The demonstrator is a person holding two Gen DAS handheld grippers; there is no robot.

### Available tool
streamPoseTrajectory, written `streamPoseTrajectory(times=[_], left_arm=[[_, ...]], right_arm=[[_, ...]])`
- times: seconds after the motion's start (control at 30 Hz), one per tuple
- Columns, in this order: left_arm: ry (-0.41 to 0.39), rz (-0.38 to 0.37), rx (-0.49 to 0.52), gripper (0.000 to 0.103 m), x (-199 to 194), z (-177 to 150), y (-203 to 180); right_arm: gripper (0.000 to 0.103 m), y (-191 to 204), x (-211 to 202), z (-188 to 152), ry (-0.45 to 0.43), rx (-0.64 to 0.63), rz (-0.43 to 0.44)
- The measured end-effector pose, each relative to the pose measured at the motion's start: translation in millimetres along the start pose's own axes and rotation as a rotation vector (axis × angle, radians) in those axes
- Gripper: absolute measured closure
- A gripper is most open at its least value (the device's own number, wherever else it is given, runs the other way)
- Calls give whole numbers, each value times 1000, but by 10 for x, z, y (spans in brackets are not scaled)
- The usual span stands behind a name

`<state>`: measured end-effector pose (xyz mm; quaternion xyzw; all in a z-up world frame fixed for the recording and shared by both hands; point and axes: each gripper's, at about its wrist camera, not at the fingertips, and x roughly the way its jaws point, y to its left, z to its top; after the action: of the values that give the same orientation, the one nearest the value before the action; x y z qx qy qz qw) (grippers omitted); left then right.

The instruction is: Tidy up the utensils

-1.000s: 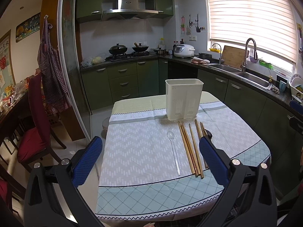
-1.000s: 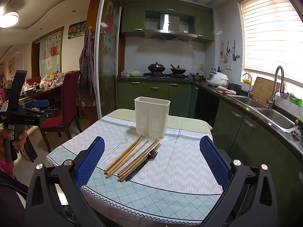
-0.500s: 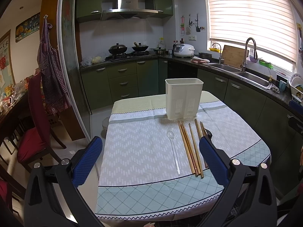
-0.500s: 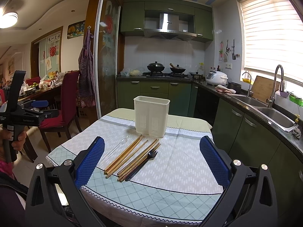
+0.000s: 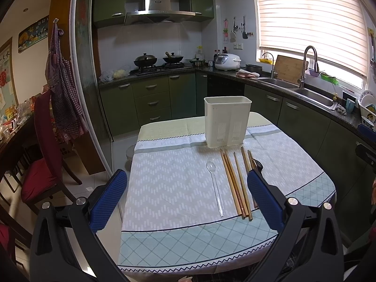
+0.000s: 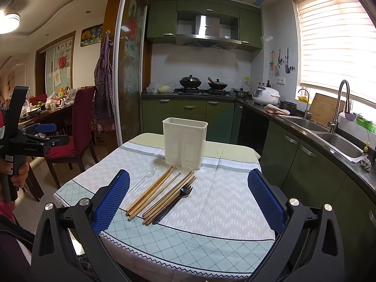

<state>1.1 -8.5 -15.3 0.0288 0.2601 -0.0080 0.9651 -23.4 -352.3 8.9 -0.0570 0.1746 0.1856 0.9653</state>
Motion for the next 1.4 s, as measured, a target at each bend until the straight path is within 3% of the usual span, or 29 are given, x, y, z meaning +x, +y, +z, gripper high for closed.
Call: streamPoseTrajectory(times=[0.7,1.0,1.17,1.4], left_arm=[[19,10,6,6,87,-81,-20],[69,0,28,6,259,-29,-52],[237,-119,-15,6,740,57,-65],[524,-133,-28,6,1719,139,-157]], right_arm=[[4,-29,9,-4,5,0,-3],[4,-72,70,-33,44,21,-7],[4,-162,277,-73,135,53,-32],[4,-495,733,-240,302,217,-43]])
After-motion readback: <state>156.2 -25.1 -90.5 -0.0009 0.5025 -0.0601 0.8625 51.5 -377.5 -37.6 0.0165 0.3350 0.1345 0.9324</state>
